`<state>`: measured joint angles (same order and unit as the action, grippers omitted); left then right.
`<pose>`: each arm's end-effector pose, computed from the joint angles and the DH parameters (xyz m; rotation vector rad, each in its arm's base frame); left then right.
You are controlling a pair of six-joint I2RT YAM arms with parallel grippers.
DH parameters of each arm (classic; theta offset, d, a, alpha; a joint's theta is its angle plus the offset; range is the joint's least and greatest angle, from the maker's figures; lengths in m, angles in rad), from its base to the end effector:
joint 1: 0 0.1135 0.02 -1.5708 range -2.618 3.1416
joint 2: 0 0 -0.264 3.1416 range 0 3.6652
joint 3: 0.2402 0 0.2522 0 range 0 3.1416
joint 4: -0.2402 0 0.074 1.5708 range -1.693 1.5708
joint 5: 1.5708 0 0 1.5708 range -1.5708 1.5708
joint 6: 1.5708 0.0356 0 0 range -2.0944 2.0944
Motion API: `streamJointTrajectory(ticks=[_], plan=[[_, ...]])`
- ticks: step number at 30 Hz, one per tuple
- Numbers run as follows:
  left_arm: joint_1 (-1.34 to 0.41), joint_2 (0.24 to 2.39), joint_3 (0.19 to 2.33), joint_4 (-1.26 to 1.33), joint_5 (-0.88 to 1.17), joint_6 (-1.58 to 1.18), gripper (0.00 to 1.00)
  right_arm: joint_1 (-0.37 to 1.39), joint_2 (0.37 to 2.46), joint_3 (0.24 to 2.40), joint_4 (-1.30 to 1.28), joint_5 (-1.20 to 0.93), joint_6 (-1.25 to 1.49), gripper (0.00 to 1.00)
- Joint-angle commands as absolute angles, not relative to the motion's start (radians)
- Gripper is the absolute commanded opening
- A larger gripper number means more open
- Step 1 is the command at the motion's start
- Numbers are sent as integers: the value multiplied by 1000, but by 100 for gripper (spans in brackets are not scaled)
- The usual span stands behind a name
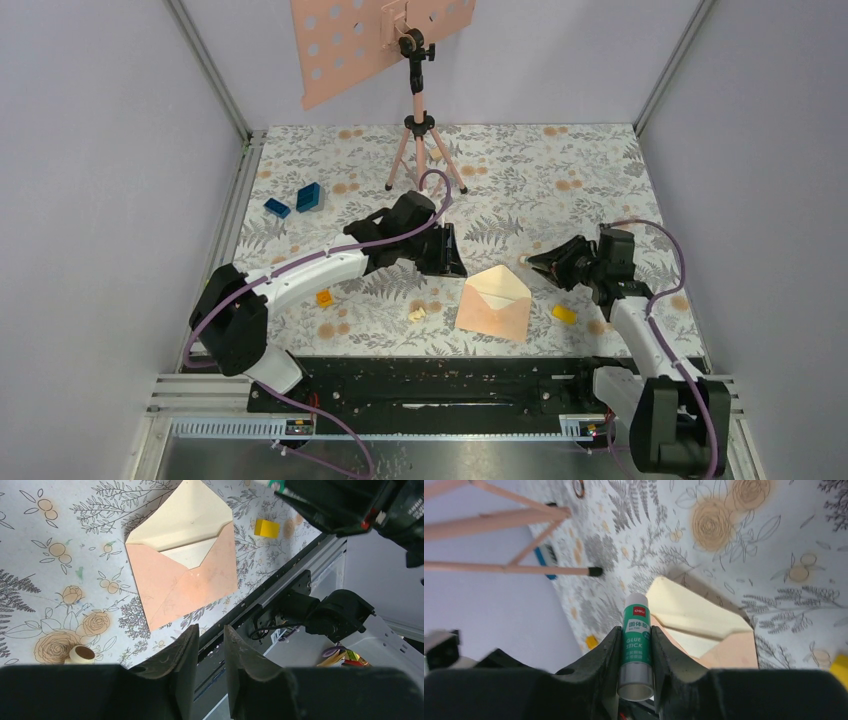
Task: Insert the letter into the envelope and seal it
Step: Paint the envelope at the center of the board, then place the solid glue at the center of the board.
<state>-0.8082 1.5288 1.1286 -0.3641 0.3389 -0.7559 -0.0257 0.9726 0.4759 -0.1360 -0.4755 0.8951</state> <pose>0.2232 -0.2508 0.2626 0.2560 2.5771 -1.0901 0.2008 0.0111 0.2052 0.7655 2.1763 0.9920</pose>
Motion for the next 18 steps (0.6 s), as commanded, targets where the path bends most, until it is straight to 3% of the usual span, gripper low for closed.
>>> streamJointTrajectory(ticks=[1,9,18], plan=[[-808,1499,1139,-359,319,-737,27,-155,1043,395,207,-650,1060,0],[-807,1503,1137,-370,314,-727,27,-293,1290,275,581,-812,1174,0],[-807,1516,1153,-389,307,-715,27,-356,1758,213,1306,-911,1447,0]])
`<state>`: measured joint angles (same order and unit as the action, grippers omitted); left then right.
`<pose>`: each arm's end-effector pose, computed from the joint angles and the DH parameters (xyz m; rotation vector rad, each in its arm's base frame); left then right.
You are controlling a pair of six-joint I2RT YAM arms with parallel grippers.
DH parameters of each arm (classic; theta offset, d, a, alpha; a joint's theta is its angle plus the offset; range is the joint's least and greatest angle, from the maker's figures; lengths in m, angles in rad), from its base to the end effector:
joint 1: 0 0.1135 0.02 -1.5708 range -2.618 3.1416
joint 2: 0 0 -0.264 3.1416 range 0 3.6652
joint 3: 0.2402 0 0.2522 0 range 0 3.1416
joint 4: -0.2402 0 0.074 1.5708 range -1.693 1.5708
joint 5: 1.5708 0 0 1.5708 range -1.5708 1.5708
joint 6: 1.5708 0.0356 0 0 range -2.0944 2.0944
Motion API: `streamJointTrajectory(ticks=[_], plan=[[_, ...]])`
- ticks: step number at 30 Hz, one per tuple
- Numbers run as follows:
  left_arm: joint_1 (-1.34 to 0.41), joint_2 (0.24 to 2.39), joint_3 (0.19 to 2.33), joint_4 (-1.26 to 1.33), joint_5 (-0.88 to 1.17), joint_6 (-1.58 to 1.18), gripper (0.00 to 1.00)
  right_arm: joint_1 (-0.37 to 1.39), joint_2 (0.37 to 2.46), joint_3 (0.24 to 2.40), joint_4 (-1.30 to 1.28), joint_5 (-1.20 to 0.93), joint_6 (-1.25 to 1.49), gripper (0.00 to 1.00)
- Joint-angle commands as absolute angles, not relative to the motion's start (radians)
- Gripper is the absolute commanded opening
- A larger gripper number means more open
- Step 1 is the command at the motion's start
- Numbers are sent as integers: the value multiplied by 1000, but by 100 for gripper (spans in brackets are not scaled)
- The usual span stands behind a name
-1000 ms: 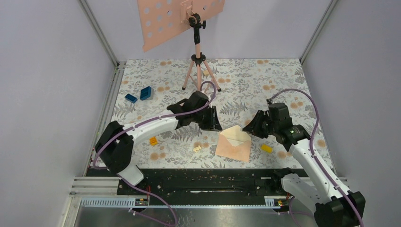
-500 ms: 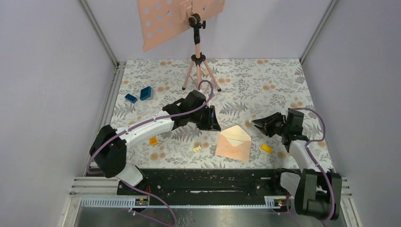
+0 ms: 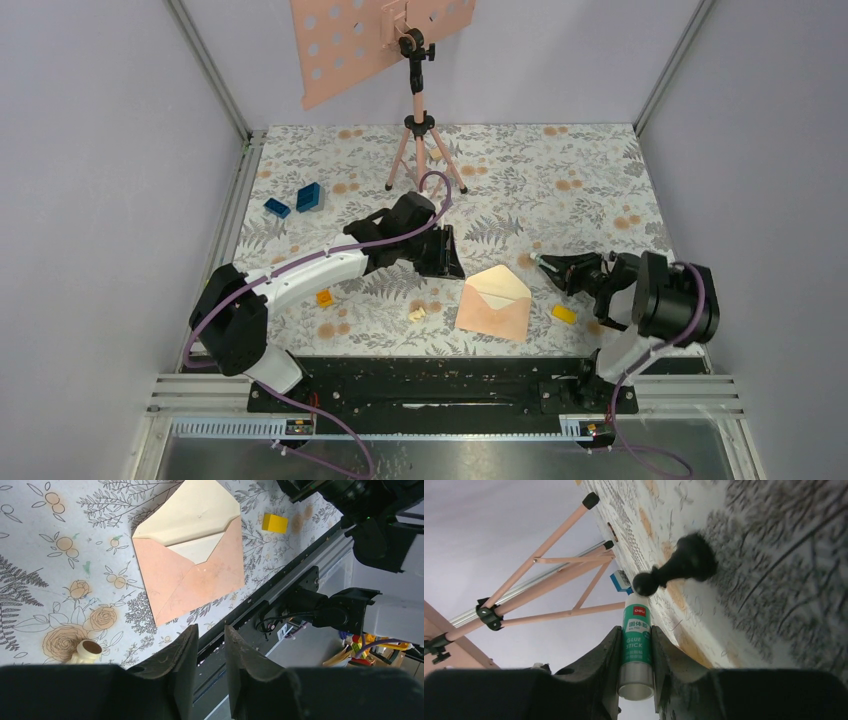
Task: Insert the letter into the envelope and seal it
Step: Place the solid glue at the center of the board.
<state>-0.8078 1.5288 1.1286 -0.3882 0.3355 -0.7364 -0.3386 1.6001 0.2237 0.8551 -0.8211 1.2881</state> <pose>0.2222 -0.2493 0.2608 0.2745 2.5936 -1.0643 0.2153 -0.0482 0.0997 1.1954 1.8793 1.4077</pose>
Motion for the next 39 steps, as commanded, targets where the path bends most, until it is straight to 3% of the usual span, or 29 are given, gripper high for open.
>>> streamJointTrajectory(ticks=[1,4,21,27,31,39], plan=[[-807,1516,1155,-393,304,-714,27,-360,1816,215,1380,-917,1485,0],[-807,1518,1161,-406,293,-709,27,-377,1949,216,1497,-932,1526,0],[-807,1516,1164,-424,274,-704,28,-487,2007,98,1476,-952,1430,0],[-807,1518,1156,-423,272,-705,28,-488,2010,111,1454,-960,1445,28],[-807,1514,1155,-423,267,-707,28,-487,2020,117,1454,-965,1459,40],[-807,1522,1158,-423,272,-706,28,-488,2016,102,1454,-963,1462,47]])
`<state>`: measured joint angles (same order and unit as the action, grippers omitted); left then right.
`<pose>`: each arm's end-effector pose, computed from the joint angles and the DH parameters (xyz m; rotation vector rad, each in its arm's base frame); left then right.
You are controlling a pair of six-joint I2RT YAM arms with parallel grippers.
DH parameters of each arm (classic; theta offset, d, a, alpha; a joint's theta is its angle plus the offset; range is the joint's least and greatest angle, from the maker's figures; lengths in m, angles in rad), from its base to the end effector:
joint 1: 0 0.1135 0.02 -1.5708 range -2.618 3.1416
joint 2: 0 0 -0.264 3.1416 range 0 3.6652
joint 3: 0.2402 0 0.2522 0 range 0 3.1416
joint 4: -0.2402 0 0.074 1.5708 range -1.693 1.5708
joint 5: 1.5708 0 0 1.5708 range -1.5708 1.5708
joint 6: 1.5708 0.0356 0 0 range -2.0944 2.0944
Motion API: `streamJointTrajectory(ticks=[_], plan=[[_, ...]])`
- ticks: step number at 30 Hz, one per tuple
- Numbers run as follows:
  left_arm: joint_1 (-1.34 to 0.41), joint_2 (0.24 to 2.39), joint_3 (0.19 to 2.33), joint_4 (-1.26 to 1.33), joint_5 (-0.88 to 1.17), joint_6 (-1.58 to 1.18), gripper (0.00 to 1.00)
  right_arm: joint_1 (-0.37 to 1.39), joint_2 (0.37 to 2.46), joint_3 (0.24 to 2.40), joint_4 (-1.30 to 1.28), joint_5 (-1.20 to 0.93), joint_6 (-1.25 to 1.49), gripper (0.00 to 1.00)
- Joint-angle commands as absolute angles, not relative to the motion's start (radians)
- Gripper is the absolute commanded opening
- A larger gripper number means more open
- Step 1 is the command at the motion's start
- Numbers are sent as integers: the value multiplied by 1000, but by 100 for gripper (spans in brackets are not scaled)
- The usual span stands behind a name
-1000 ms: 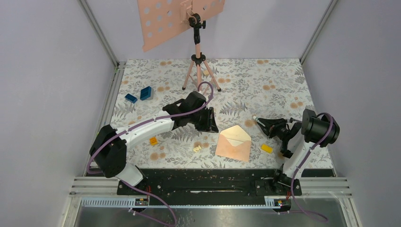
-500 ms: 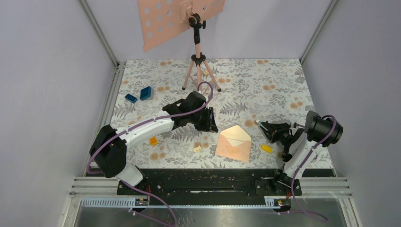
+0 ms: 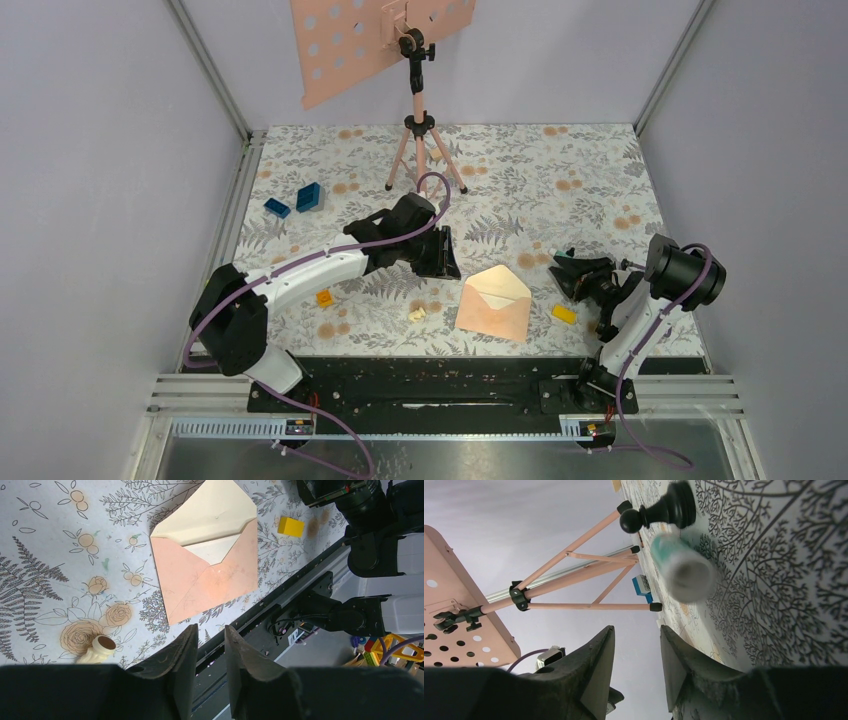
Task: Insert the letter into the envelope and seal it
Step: Place the solid glue at the center of the board, then seal the envelope flap on the envelope.
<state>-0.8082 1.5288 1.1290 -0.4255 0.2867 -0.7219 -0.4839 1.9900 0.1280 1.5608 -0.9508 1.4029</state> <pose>0.2216 -0.2465 0.2577 0.2610 2.6133 -0.9831 0.1950 -0.0697 0.0747 1.1105 1.6912 1.4907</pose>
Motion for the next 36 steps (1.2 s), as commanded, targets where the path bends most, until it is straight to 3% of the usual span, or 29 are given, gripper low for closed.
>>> streamJointTrajectory(ticks=[1,13,19,23,25,27,28,31,36], plan=[[-808,1523,1157,-423,271,-706,28,-487,2015,100,1453,-965,1463,47],[-808,1525,1154,-420,276,-703,27,-488,1978,78,1461,-986,1457,47],[-808,1528,1156,-420,282,-703,28,-487,1764,78,1395,-1003,1492,48],[-809,1543,1156,-420,300,-710,28,-482,1495,116,1009,-1012,1337,50],[-812,1549,1149,-414,310,-715,28,-462,1279,194,484,-965,1078,51],[-821,1558,1137,-408,325,-720,28,-391,1084,353,-104,-751,670,56],[-825,1562,1129,-403,337,-724,28,-341,1017,411,-234,-630,582,58],[-837,1582,1087,-361,402,-742,28,-295,924,474,-352,-571,505,61],[-852,1631,1011,-271,530,-791,27,-193,997,497,-352,-533,481,62]])
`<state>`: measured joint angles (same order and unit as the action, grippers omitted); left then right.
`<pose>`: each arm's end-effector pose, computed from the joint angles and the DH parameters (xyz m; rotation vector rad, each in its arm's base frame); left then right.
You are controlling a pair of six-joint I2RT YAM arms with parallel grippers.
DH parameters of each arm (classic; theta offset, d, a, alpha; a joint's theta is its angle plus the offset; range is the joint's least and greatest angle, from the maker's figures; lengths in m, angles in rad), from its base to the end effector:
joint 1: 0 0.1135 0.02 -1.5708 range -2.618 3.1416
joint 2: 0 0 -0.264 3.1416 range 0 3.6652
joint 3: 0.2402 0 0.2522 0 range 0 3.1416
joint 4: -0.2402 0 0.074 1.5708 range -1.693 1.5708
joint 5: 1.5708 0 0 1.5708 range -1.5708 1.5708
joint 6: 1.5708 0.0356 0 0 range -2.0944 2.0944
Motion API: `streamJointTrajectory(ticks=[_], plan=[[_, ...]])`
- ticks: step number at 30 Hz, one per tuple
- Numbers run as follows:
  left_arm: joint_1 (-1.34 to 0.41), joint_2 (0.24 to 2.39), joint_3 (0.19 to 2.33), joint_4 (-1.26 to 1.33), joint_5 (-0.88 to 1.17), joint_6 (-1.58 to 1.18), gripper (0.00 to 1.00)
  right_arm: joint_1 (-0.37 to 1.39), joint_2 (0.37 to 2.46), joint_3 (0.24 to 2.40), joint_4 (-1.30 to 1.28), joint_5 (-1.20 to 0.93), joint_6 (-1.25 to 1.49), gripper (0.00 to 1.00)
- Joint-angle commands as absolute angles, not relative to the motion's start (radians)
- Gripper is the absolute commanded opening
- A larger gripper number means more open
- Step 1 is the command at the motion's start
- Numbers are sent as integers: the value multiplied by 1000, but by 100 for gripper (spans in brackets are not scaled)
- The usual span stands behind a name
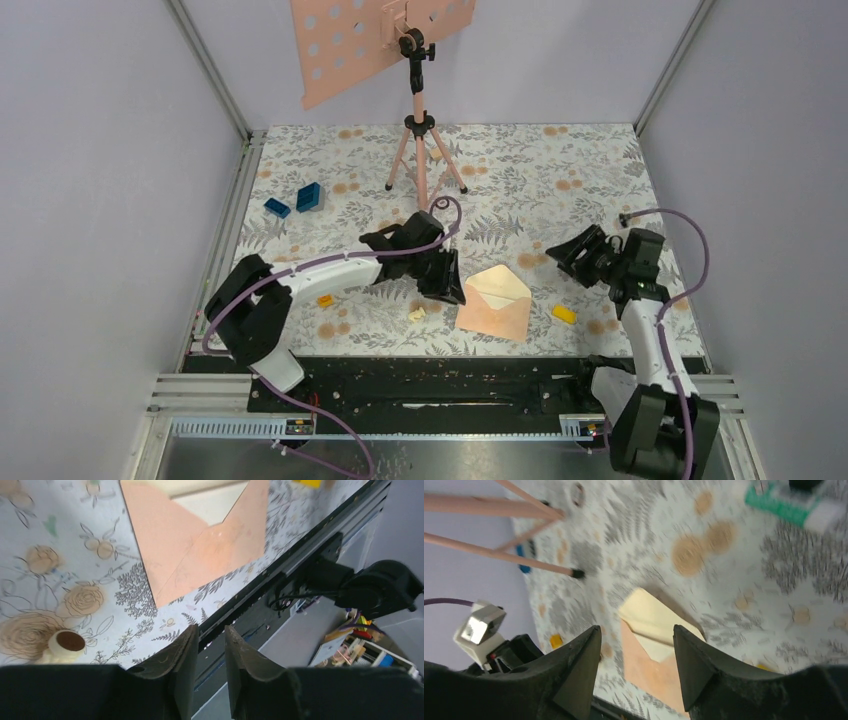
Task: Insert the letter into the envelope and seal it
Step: Seal the envelope flap on the envelope.
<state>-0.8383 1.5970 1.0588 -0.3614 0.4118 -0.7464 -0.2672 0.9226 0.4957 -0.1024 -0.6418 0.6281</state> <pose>0.2130 -0.2581 0.2199 0.3265 2.7379 -1.0862 0.1956 -0.0314 0.2254 0.5397 2.0345 0.8889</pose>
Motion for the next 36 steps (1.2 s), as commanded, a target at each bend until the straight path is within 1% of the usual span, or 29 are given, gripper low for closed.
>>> streamJointTrajectory(ticks=[1,5,12,20,23,27,30,33,34,36], plan=[[-854,1635,998,-255,545,-801,27,-146,1003,510,-351,-493,475,63],[-861,1677,974,-233,588,-814,27,62,1073,579,-343,-332,428,66],[-866,1764,975,-224,542,-837,27,195,1306,692,-316,-267,353,70],[-862,1832,1024,-264,477,-828,26,207,1464,808,-316,-238,325,75],[-848,1850,1033,-277,472,-824,26,207,1538,849,-340,-277,316,76],[-825,1864,1040,-280,465,-815,25,208,1596,850,-330,-352,331,76],[-804,1871,1049,-282,463,-810,25,207,1606,845,-340,-373,338,76],[-783,1876,1069,-297,454,-800,25,207,1575,813,-330,-375,357,72],[-776,1878,1078,-304,449,-795,25,207,1552,799,-321,-376,365,69],[-761,1881,1094,-312,440,-789,25,207,1526,775,-320,-385,379,61]])
